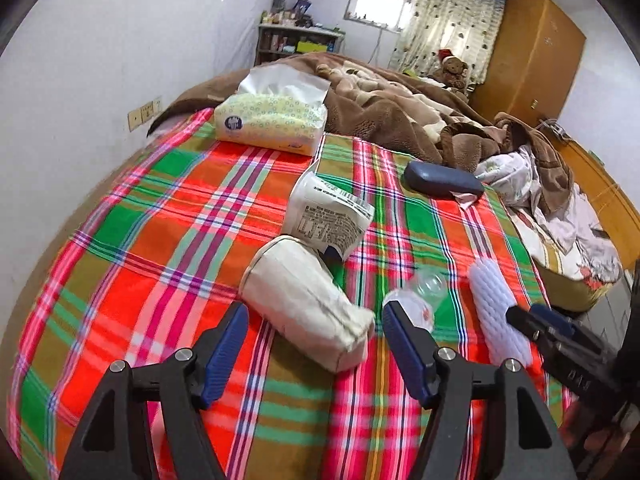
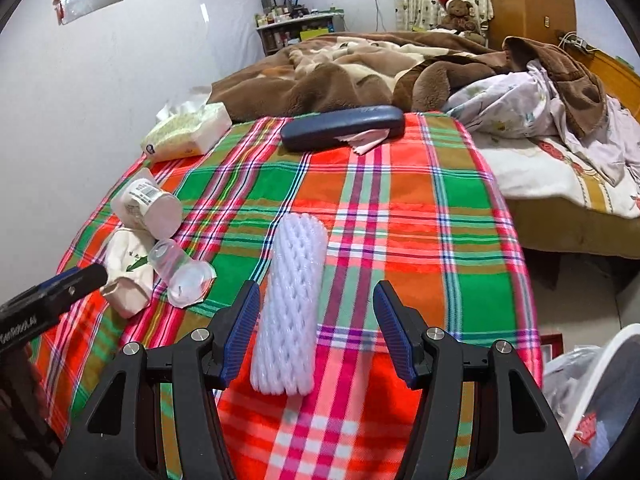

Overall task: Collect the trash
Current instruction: 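Grasp the white paper bag with the left tool while the right tool grasps the second foam net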

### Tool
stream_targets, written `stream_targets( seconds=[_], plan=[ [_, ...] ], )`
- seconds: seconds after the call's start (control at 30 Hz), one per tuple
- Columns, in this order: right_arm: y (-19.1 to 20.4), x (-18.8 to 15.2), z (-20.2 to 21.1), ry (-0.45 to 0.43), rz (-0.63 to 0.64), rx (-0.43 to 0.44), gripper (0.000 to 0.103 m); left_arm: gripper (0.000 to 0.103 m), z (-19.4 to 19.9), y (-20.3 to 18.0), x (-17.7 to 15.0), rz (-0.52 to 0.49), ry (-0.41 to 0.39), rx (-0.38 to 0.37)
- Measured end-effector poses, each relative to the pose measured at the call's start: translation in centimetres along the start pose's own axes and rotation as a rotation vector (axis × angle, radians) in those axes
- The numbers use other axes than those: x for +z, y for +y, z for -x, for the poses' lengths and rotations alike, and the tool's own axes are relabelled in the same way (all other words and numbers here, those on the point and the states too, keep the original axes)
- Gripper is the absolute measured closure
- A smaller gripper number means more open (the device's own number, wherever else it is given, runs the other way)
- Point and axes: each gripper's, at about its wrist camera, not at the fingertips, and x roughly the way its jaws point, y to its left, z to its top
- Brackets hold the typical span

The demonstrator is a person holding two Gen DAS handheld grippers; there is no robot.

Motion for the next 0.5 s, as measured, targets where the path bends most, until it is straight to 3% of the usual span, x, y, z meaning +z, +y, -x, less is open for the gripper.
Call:
stream_targets(
  seconds=[0.2, 0.33, 0.4, 0.5],
  plan=[
    [0.3, 0.1, -1.1, 0.023, 0.02, -0.019, 0.043, 0.034, -2.4, 0.0, 0.6, 0.022, 0.038, 0.041],
    [0.4, 0.1, -1.7, 0.037, 0.026, -0.007, 0.043, 0.033, -2.9, 0.3, 0.5, 0.024, 0.048, 0.025],
    [0.6, 0.1, -2.0, 0.044, 0.035, -0.016, 0.054, 0.033, -2.8, 0.4, 0.6, 0.023, 0.051, 0.029],
    [0.6, 0.1, -2.1, 0.05, 0.034, -0.005, 0.061, 0.032, -2.6, 0.5, 0.4, 0.004, 0.061, 0.033]
  ],
)
